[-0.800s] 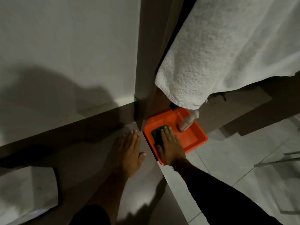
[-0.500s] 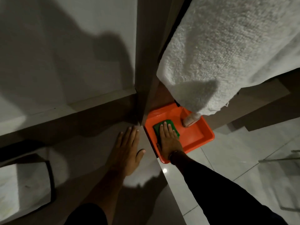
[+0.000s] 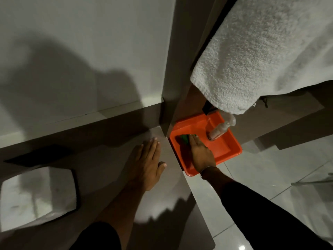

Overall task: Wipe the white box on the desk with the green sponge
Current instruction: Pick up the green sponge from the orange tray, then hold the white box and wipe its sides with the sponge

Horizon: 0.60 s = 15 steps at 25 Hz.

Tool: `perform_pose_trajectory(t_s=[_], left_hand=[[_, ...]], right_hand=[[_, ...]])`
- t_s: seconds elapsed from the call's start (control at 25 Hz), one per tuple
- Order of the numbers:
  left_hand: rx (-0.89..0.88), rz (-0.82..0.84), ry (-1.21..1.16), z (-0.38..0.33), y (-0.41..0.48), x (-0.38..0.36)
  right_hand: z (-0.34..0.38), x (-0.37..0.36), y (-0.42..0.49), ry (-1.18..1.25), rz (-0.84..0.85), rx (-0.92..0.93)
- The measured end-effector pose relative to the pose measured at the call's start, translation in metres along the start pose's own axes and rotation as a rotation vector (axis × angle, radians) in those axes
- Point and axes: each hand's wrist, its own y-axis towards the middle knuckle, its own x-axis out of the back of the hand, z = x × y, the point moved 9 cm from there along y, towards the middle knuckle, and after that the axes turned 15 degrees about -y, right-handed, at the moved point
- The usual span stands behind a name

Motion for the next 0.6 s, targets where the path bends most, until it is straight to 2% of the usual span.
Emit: perform_pose_trajectory(t_s=[0.16, 0.28, 0.44, 0.52, 0.6], left_hand=[[0.01, -0.088, -0.086, 0.004, -0.047, 0.057], [0.066, -0.086, -0.106, 0.026, -0.086, 0.099], [0.121, -0.221, -0.164, 0.088, -0.16, 0.16], [0.15, -0.276, -0.219, 0.122, -0.196, 0.179], [0.203, -0.31, -0.275, 0.157, -0.227, 0.189]], right_hand=[[0.019, 0.068, -0.067, 0.368, -0.293, -0.059], [0.047, 0.099, -0.11, 0.701, -0.377, -0.101], [0.117, 0.106, -0.144, 1.271, -0.223, -0.291], [0.156, 0.1, -0.16, 1.558, -0.051, -0.442], [0.2, 0.094, -0.17, 1.815, 0.191, -0.523]])
